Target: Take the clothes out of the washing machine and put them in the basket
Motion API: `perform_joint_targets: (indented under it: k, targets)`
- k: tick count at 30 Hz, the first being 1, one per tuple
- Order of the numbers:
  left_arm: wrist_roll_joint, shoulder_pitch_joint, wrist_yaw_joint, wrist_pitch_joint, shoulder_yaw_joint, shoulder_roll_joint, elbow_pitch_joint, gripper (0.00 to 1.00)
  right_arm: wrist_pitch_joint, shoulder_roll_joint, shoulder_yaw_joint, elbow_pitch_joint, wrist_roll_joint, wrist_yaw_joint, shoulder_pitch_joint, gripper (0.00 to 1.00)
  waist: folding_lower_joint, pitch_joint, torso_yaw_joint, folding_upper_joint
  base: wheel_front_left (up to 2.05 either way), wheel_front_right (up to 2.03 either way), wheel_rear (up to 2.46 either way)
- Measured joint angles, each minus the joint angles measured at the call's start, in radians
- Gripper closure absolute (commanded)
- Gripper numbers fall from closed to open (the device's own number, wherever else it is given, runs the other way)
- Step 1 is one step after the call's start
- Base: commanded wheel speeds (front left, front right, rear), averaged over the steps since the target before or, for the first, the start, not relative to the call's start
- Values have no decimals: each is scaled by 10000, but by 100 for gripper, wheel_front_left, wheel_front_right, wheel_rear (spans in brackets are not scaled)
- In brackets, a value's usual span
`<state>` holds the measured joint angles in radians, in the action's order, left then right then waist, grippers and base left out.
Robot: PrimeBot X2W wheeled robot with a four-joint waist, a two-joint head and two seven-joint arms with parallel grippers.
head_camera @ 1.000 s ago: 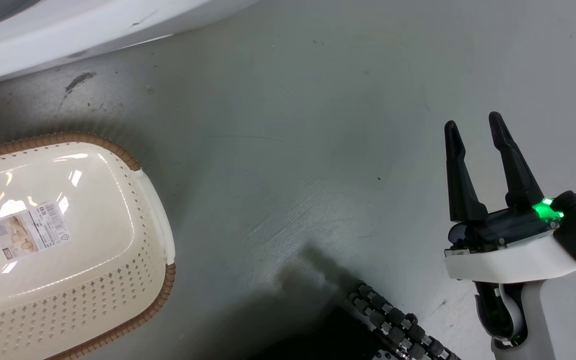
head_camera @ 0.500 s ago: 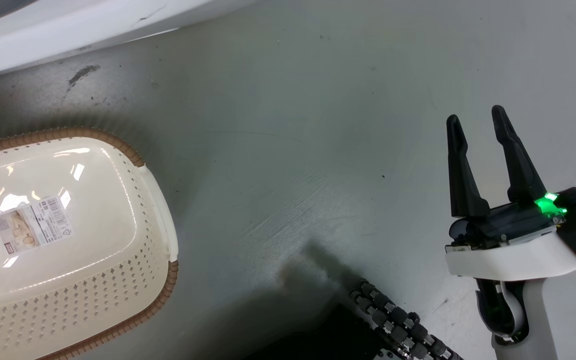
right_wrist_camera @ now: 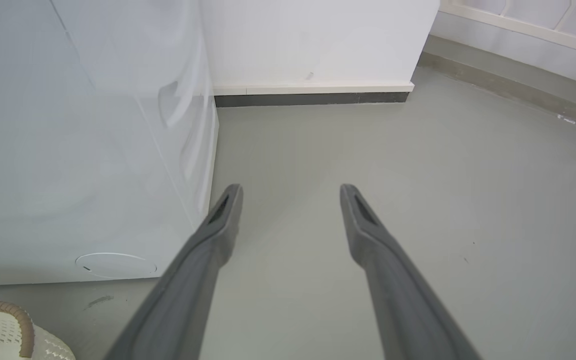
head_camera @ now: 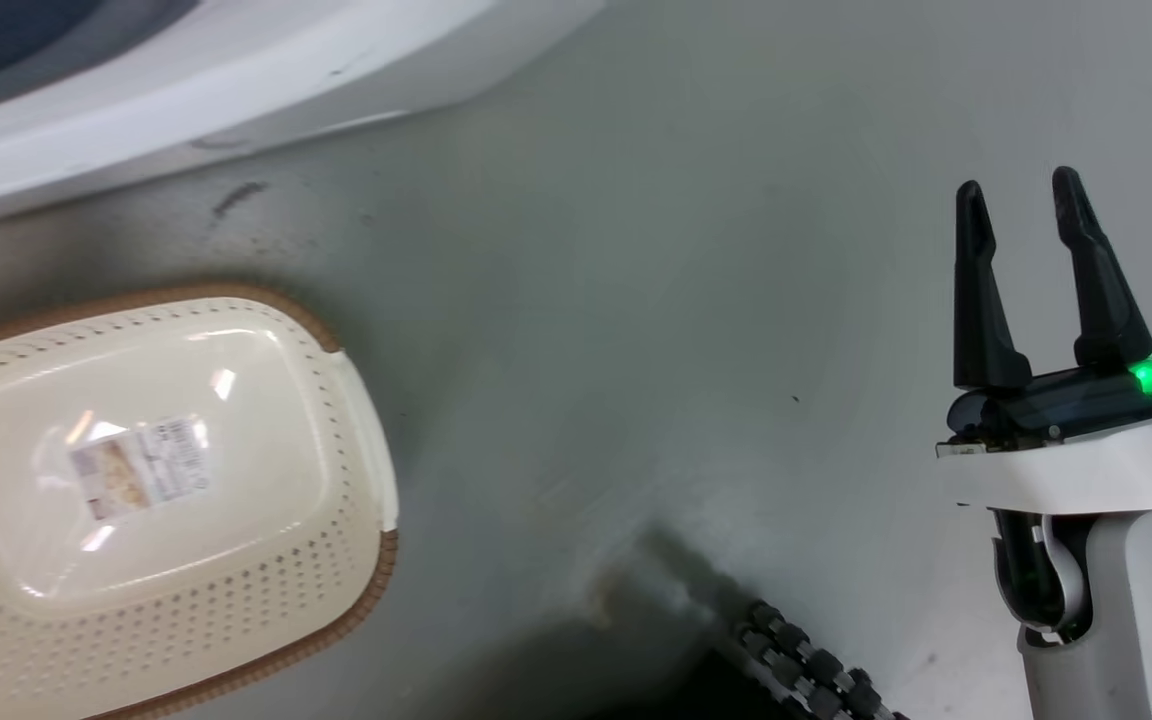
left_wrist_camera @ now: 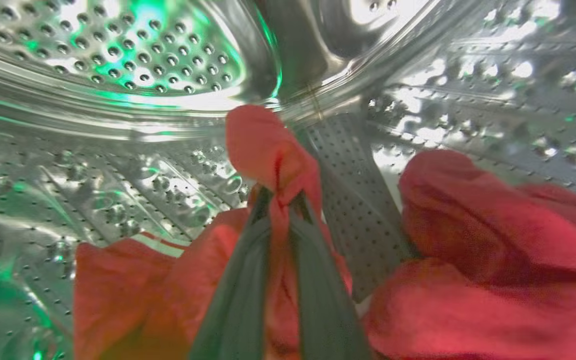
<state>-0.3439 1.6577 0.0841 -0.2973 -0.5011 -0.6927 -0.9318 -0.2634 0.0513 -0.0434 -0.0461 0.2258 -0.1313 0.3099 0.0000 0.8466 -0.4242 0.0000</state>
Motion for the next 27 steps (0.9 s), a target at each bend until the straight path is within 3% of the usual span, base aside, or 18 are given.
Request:
perform_joint_targets:
  k: [15,23,27]
  targets:
    - [-980,-3575,-226,4757,318,1662,-825,100,0,-12,669,314,-1250,0,-459,0,-1,-2472,1346,0,0,0,0]
    - [-1187,-5593,-407,5570,523,2372,-255,100,0,-13,706,539,-1676,0,-915,0,-3,-3898,1969,0,0,0,0]
    - [-1266,-6761,-610,5578,1321,2548,1546,100,-2,-13,796,644,-1768,0,-1141,0,-3,-4548,2249,1,0,0,0]
